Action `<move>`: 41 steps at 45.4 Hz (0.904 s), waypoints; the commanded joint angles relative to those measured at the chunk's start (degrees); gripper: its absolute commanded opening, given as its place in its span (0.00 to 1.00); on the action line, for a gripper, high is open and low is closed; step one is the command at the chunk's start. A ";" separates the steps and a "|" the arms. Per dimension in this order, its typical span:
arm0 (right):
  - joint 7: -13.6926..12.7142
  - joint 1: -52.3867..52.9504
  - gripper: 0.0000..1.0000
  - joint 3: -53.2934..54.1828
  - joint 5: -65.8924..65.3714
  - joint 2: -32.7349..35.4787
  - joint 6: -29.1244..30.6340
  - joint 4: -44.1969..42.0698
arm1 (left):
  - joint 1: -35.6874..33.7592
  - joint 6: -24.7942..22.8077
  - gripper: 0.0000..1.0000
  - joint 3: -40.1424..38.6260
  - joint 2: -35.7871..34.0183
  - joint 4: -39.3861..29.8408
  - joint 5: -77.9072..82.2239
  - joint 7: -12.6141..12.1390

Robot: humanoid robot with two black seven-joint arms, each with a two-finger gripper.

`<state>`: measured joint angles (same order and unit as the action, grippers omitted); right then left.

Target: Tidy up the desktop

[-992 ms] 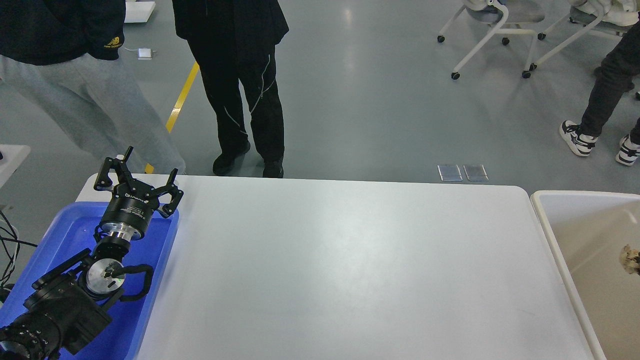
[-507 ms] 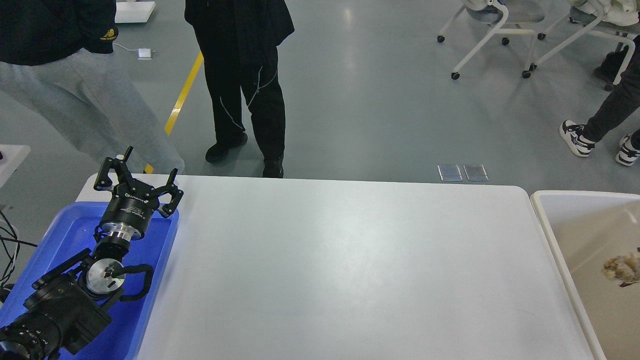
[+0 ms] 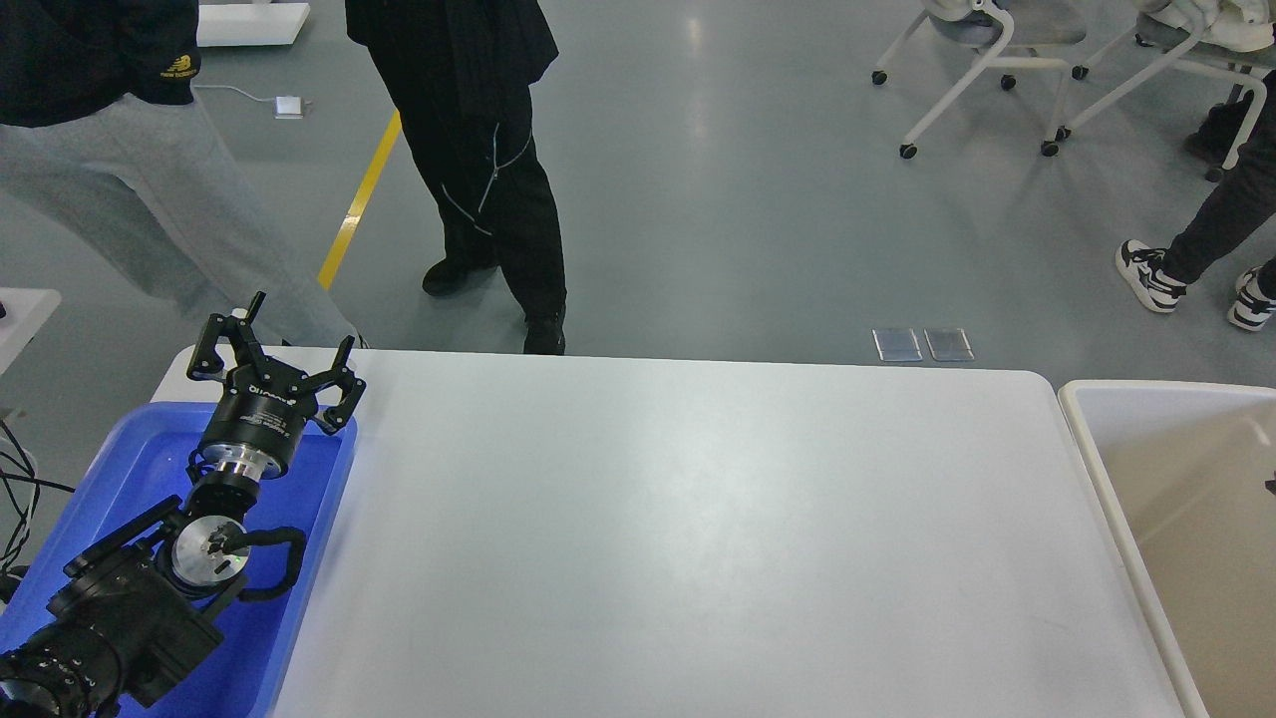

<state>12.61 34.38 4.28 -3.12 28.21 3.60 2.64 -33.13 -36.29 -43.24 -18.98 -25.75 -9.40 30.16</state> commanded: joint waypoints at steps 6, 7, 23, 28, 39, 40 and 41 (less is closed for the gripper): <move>0.05 2.09 1.00 6.52 1.98 2.64 12.04 1.49 | 0.00 -0.01 1.00 0.00 0.00 0.00 0.00 -0.01; 0.05 2.09 1.00 7.67 1.98 2.90 12.39 2.36 | 0.00 -0.01 1.00 0.00 0.00 0.00 0.00 -0.01; 1.80 -3.79 1.00 32.88 1.98 14.42 12.31 33.04 | 0.00 -0.01 1.00 0.00 0.00 0.00 0.00 -0.01; 5.93 -8.09 1.00 41.94 1.98 14.51 12.31 39.19 | 0.00 -0.01 1.00 0.00 0.00 0.00 0.00 -0.01; 12.00 -12.67 1.00 46.44 1.98 11.97 10.20 47.90 | 0.00 -0.01 1.00 0.00 0.00 0.09 0.00 -0.01; 12.18 -12.67 1.00 46.52 1.89 11.09 9.59 47.90 | 0.00 -0.01 1.00 0.00 0.00 0.00 0.00 -0.01; 12.35 -12.67 1.00 46.61 1.89 10.12 9.06 47.90 | 0.00 -0.01 1.00 0.00 0.00 0.00 0.00 -0.01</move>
<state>20.43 25.19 44.62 -1.19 41.35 15.08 43.05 -33.14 -36.31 -43.24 -18.99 -25.73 -9.40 30.14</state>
